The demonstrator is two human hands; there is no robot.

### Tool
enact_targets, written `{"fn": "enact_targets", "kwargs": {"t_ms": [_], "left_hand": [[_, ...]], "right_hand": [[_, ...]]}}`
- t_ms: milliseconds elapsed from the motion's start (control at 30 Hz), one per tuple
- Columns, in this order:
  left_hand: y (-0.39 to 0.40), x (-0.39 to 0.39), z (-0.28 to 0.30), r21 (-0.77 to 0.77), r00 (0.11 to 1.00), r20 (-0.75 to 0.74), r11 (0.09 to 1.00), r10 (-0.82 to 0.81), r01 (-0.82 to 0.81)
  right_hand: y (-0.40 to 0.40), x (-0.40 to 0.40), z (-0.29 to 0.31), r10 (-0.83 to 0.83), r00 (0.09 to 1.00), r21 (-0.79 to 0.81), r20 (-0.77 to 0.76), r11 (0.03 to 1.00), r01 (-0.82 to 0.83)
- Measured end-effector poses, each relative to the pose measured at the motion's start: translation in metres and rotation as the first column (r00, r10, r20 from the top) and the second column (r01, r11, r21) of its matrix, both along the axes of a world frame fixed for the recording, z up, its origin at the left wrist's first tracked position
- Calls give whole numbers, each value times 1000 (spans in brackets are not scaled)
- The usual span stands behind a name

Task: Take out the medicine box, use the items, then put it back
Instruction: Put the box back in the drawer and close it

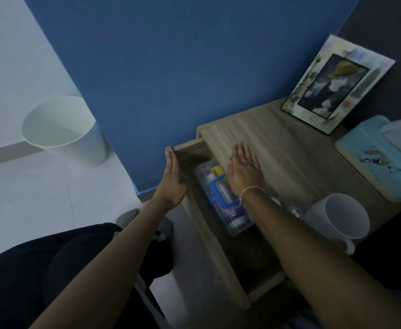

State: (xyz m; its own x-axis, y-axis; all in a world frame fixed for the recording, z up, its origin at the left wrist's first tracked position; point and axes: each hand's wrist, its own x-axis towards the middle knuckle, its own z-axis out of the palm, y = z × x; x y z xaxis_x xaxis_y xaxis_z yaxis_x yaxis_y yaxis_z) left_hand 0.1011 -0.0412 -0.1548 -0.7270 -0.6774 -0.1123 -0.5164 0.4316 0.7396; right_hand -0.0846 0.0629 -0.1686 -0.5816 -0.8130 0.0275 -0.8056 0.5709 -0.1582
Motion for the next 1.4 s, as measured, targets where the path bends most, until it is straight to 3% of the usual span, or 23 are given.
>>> {"fn": "enact_targets", "kwargs": {"t_ms": [367, 567, 667, 933, 1100, 1333, 1400], "left_hand": [[21, -59, 2, 218, 960, -157, 956, 231, -194], [16, -73, 5, 489, 922, -162, 840, 351, -234], [12, -76, 6, 559, 913, -156, 796, 377, -233], [12, -87, 9, 580, 918, -190, 794, 349, -182], [11, -90, 6, 721, 875, -211, 674, 436, -161], [10, -94, 3, 629, 907, -183, 754, 380, -189], [11, -92, 3, 557, 929, -202, 817, 309, -150]], "right_hand": [[1, 3, 3, -3, 1000, -4, -10, 1000, 3], [1, 5, 4, -18, 1000, -34, -2, 999, 18], [-1, 6, 5, -20, 1000, -22, -11, 1000, 20], [0, 7, 5, -31, 999, -24, -12, 999, 30], [-1, 6, 5, -22, 1000, -4, -19, 1000, 22], [-1, 7, 5, -36, 999, -20, -12, 999, 36], [-1, 7, 5, -34, 999, -15, -17, 999, 33]]}}
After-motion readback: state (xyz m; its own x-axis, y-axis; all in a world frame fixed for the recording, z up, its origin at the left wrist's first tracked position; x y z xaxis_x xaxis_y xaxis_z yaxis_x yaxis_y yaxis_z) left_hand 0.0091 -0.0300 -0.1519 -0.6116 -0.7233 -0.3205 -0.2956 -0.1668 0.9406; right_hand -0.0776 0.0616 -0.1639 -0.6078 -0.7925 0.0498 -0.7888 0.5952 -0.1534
